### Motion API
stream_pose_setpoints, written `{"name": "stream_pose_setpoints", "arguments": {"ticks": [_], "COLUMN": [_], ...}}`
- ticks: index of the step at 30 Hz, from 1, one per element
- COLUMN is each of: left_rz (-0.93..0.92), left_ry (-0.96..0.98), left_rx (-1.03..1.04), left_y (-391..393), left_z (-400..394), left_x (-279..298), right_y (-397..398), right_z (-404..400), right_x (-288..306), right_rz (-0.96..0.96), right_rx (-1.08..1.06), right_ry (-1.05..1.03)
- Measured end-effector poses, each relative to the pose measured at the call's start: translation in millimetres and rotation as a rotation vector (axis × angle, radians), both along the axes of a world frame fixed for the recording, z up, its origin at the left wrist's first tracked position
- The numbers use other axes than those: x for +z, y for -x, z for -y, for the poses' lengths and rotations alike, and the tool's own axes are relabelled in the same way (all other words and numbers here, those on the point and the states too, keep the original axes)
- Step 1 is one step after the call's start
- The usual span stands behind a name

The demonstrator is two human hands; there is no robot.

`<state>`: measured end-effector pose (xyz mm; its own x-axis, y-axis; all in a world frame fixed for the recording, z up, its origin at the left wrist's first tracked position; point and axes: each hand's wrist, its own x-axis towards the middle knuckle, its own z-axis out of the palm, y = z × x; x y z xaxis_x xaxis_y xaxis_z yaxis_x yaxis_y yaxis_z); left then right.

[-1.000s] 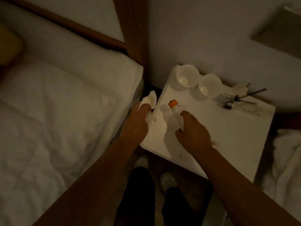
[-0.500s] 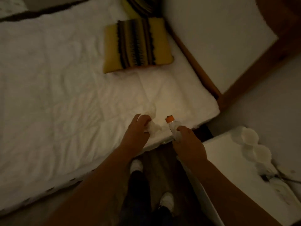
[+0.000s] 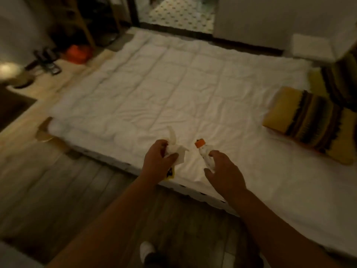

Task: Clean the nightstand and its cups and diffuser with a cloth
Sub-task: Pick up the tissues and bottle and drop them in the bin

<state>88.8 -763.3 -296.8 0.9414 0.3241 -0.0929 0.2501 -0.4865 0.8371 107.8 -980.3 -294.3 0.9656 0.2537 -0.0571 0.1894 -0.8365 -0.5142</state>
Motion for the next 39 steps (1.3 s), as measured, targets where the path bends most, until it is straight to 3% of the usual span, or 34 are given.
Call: {"name": "stream_pose_setpoints", "arguments": {"ticks": [9, 18, 30, 39], "left_rz": [0.017, 0.019, 0.081, 0.116], "left_ry": [0.106, 0.158, 0.229, 0.274], "left_rx": [0.423, 0.796, 1.048, 1.134], "left_y": [96.3, 152.4, 110.6, 121.8], "left_z": [-265.7, -431.8, -630.8, -777.6], "left_x": [34.8, 44.4, 54.7, 35.8], "right_y": [20.8, 14.7, -72.6, -71.2], "right_z": [-304.8, -502.4, -743.0, -921.8], "right_x": [31.0, 33.7, 22.1, 19.2], "right_rz": [0.033, -0.023, -0.092, -0.188], "right_rx": [0.393, 0.672, 0.922, 0.997], "right_ry": [-0.072, -0.09, -0.055, -0.05]}}
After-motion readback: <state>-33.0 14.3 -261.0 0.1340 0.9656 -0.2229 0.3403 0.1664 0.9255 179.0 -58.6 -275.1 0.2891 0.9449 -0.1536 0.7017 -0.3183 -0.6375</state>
